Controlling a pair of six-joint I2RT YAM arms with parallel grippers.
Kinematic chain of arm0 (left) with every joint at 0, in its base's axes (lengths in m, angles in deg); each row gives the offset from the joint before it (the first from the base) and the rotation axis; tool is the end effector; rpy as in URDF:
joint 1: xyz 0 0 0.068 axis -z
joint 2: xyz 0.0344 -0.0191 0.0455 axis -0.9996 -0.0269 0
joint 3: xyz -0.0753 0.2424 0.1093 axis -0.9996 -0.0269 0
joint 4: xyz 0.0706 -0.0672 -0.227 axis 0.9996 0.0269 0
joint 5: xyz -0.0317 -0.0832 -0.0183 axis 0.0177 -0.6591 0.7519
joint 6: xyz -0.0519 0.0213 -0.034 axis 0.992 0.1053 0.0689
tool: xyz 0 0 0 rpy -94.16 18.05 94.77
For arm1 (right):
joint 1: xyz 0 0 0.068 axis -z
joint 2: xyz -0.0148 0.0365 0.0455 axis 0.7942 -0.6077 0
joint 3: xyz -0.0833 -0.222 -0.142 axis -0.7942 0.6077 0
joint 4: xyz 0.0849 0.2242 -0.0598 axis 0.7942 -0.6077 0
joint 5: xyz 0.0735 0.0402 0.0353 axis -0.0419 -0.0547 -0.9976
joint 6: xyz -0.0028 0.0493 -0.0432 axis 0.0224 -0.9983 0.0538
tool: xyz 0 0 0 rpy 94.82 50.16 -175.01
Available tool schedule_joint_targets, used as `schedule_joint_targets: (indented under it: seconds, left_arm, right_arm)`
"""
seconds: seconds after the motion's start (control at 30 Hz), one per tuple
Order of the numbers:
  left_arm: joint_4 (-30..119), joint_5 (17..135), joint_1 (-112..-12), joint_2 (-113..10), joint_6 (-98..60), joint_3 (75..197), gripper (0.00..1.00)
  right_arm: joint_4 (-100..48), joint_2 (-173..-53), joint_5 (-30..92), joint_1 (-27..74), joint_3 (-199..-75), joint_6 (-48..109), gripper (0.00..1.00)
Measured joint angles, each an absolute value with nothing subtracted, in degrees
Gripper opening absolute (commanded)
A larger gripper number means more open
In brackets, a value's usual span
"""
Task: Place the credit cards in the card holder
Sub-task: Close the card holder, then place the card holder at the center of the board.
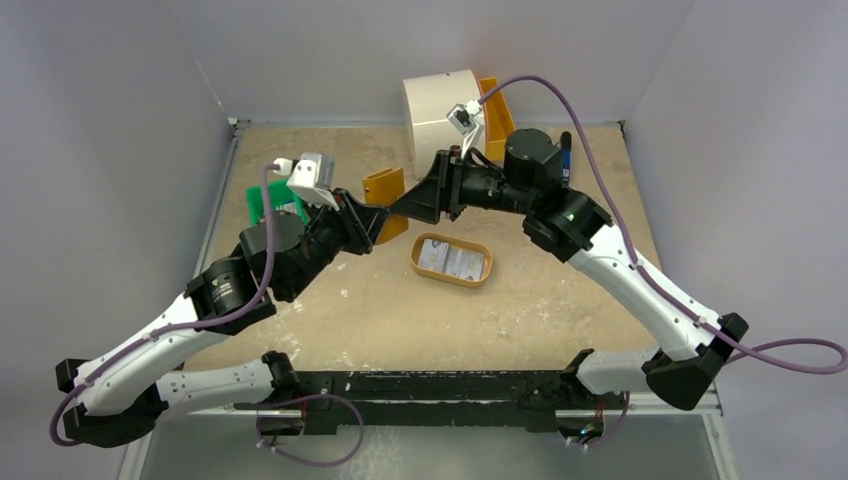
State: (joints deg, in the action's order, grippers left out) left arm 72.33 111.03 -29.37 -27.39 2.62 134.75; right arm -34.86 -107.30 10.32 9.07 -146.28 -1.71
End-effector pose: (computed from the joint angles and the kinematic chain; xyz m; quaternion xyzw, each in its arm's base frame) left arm 0.1067 -0.1327 0.4436 0.0085 0.7404 -0.3488 0.5746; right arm 0.1916 0.2157 0.4707 -0.2001 0.6772 0.5825 0.4024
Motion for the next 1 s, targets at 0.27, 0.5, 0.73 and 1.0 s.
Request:
schedule_joint_targets:
  seconds: [0.27,0.5,0.73,1.0]
  left_arm:
    - [74.12,113.96,-28.32,-22.17,5.46,126.31,0.0]
    - [74.76,110.98,-28.32,-20.22,13.02,107.56,0.0]
    - [68.83,103.79,-28.28,-22.01,21.35,90.38,0.0]
    - [59.87,103.53,-28.28,-30.84,24.17,88.06,0.16]
  right_arm:
    - [-40.92,-98.23,14.45,8.99,-142.28,3.77,0.84]
    - [-44.74,-85.56,24.86,8.96,-126.83,6.29,0.84]
    - [-46.62,-84.46,30.87,8.99,-119.83,6.33,0.84]
    - [-46.21,-83.92,33.43,8.96,-119.77,6.29,0.84]
